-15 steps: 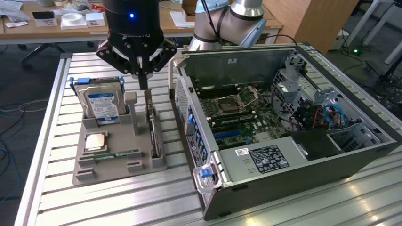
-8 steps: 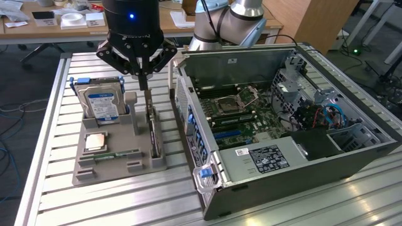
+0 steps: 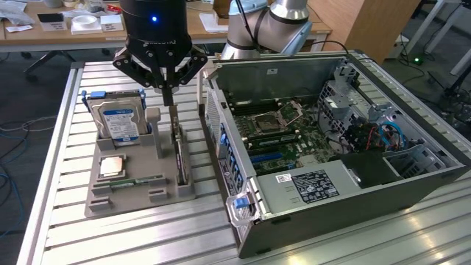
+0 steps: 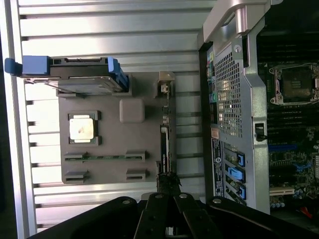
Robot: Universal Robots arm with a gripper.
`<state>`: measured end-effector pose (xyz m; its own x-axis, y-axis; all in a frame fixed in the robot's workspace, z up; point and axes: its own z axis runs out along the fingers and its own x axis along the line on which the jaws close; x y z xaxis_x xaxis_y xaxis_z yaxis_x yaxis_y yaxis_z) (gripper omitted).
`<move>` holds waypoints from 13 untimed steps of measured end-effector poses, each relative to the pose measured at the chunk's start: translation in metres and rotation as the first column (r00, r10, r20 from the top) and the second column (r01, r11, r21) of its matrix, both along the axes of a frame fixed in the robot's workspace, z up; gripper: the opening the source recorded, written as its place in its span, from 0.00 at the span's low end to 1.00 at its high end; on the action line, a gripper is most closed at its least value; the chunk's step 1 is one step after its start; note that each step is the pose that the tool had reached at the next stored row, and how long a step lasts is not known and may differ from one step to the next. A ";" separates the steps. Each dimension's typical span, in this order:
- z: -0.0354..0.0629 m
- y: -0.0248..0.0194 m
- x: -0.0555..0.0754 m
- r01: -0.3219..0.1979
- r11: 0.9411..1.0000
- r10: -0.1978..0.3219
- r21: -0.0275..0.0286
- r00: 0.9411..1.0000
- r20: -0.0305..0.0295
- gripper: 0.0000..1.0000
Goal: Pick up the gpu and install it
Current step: 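Pick up the gpu and move the gpu toward the slot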
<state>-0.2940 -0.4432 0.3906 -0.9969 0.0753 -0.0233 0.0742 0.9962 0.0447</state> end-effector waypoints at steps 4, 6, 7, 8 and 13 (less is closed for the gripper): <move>0.0000 0.0000 0.000 0.000 1.000 0.000 0.000 1.000 0.000 0.23; 0.0000 0.0000 0.000 0.000 1.000 0.000 0.000 1.000 0.000 0.29; 0.0000 0.0000 0.000 0.000 1.000 0.000 0.000 1.000 0.000 0.35; 0.0000 0.0000 0.000 0.000 1.000 0.000 0.000 1.000 0.000 0.35; 0.0000 0.0000 0.000 0.000 1.000 0.000 0.000 1.000 0.000 0.47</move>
